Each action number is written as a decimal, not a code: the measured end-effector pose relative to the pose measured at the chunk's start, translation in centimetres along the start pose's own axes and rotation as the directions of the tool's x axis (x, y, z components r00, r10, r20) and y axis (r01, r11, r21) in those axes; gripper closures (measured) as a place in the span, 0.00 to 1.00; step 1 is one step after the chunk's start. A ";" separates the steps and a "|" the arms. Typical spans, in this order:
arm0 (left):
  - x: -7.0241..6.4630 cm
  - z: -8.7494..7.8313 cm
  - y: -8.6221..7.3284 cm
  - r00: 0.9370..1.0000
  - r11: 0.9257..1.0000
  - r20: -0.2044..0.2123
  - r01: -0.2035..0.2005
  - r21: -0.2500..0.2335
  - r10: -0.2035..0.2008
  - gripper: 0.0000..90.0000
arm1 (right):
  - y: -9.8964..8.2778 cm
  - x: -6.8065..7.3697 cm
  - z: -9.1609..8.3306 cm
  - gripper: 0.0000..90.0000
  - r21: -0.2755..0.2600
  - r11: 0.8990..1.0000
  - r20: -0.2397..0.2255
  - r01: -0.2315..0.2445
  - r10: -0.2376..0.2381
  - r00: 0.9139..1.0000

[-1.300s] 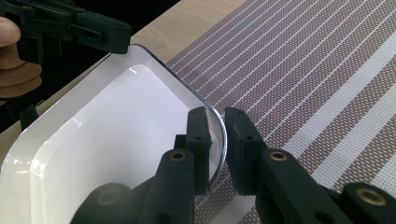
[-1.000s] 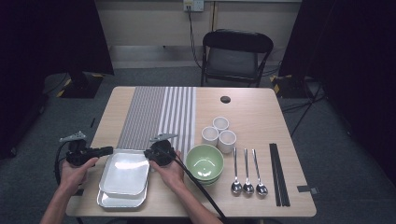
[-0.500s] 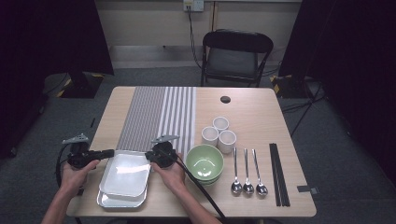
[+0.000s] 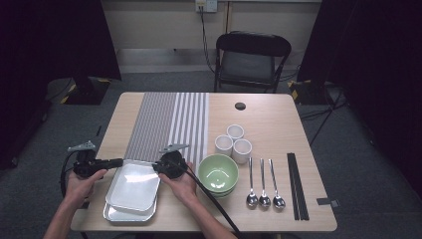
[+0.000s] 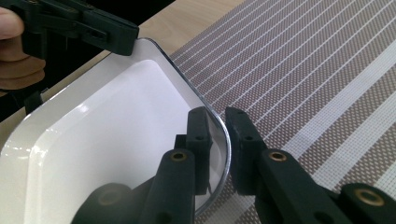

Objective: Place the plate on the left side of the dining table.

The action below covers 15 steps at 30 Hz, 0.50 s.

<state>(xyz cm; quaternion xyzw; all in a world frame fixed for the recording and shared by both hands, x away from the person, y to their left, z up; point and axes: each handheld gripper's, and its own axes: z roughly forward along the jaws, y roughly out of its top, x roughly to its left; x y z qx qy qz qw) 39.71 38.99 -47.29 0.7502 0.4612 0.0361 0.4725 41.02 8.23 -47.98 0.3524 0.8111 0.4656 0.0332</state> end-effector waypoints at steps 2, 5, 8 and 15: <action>-0.1 -0.3 -0.1 1.000 1.000 0.004 0.005 -0.010 -0.005 0.87 | -0.1 -0.1 0.0 0.90 0.003 1.000 -0.004 -0.015 0.015 1.000; -0.3 -0.6 -0.4 1.000 1.000 0.001 0.003 -0.010 -0.003 0.80 | -0.2 -0.2 -0.1 0.91 0.001 1.000 -0.004 -0.020 0.020 1.000; -0.2 -0.8 -0.6 1.000 1.000 -0.010 0.018 -0.013 -0.018 0.75 | -0.3 -0.3 -0.2 0.91 0.003 1.000 0.000 -0.020 0.020 1.000; 0.0 -0.8 -0.7 0.999 1.000 -0.035 0.026 -0.015 -0.027 0.73 | -0.3 -0.3 -0.3 0.94 0.001 1.000 0.023 -0.027 0.027 0.999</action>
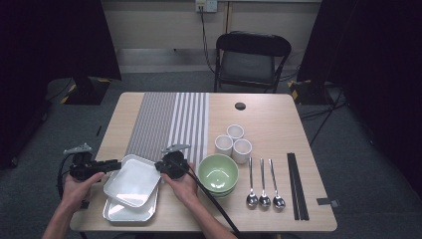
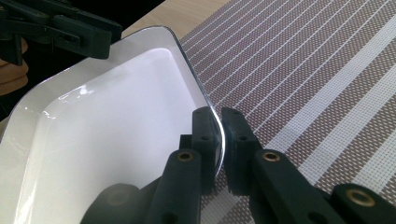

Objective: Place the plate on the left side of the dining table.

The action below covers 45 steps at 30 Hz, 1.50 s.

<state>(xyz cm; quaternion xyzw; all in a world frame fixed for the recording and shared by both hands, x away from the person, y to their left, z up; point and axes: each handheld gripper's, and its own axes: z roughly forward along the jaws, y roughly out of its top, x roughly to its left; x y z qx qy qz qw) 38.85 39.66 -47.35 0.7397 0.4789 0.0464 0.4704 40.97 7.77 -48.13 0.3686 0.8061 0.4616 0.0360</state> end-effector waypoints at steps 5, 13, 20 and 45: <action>-0.1 0.1 -0.3 0.999 0.999 0.011 -0.035 0.011 0.035 0.92 | -0.1 0.1 -0.1 0.93 0.000 1.000 -0.004 -0.003 0.003 1.000; -0.4 1.0 1.3 0.997 0.997 0.035 -0.067 0.024 0.067 0.98 | 0.0 0.4 0.0 0.87 -0.011 1.000 -0.047 0.027 -0.027 0.999; -0.5 1.2 1.5 0.998 0.998 0.041 -0.056 0.016 0.056 0.92 | 0.0 0.4 0.1 0.98 -0.010 1.000 -0.044 0.027 -0.028 0.999; 0.2 0.8 0.3 0.996 0.996 0.032 -0.084 0.043 0.082 0.98 | -0.5 0.2 -0.3 0.91 -0.017 1.000 -0.005 0.005 -0.005 1.000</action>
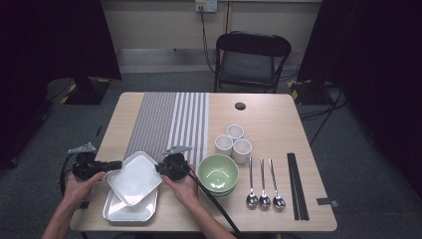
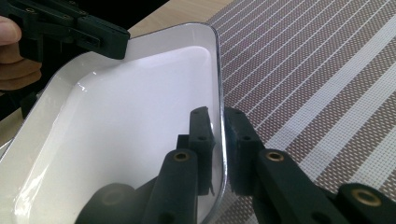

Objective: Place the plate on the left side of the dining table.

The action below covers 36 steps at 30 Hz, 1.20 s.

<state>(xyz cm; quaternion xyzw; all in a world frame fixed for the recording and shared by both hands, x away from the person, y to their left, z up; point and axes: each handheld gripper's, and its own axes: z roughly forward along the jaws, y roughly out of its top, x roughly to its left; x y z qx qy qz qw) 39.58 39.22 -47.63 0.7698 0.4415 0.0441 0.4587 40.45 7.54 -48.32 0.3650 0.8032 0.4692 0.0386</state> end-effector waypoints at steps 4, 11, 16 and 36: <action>0.2 -0.1 0.3 1.000 1.000 0.009 -0.001 0.000 0.001 0.98 | 0.1 -0.1 0.2 0.88 -0.005 1.000 -0.004 -0.008 0.008 1.000; 0.2 -0.1 -0.2 1.000 1.000 0.010 0.014 0.001 -0.014 0.98 | 0.2 -0.2 0.4 0.97 -0.008 1.000 -0.001 -0.009 0.009 1.000; -0.3 0.2 -0.2 1.000 1.000 0.001 0.022 0.009 -0.022 0.86 | 0.2 -0.1 0.4 0.98 -0.012 1.000 -0.012 -0.014 0.013 1.000; -1.1 -0.6 0.6 1.000 0.999 0.002 -0.022 -0.023 0.023 0.98 | 0.9 0.3 -0.7 0.99 -0.041 0.999 -0.016 0.008 -0.009 1.000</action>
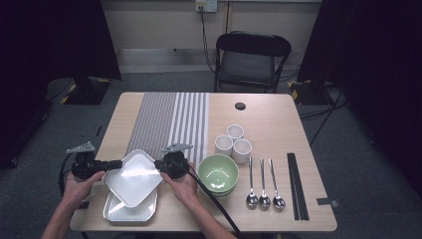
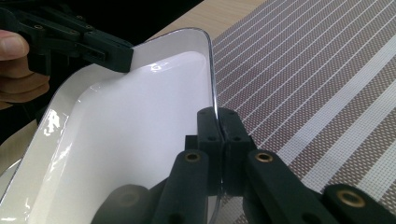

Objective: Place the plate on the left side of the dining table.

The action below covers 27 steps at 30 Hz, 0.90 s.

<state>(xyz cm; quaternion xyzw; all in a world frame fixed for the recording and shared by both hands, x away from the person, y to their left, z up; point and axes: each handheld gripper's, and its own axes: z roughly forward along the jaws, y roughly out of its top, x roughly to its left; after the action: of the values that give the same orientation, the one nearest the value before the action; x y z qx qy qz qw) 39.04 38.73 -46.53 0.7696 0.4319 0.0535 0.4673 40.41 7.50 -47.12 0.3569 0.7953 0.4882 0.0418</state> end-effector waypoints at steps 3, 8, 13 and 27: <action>-0.1 -0.1 0.3 1.000 1.000 -0.001 -0.009 -0.005 0.009 0.98 | 0.3 0.0 -0.2 0.99 -0.003 1.000 0.002 0.000 0.000 1.000; -0.1 -0.4 0.7 1.000 1.000 -0.002 -0.021 -0.013 0.021 0.98 | 0.7 0.1 -0.4 0.99 -0.015 1.000 0.001 0.003 -0.003 1.000; 0.0 -0.5 1.3 1.000 1.000 0.002 -0.022 -0.020 0.022 0.98 | 1.2 0.1 -0.6 0.99 -0.025 1.000 0.005 0.007 -0.006 1.000; -0.2 -1.2 2.6 0.999 0.999 -0.005 -0.033 -0.033 0.033 0.98 | 2.3 0.0 -1.0 0.99 -0.043 0.999 -0.002 0.015 -0.015 1.000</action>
<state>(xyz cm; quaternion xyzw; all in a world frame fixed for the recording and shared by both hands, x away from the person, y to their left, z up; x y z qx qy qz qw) 39.91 38.84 -43.83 0.7687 0.4190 0.0701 0.4782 41.14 7.34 -44.75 0.3495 0.7874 0.5051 0.0520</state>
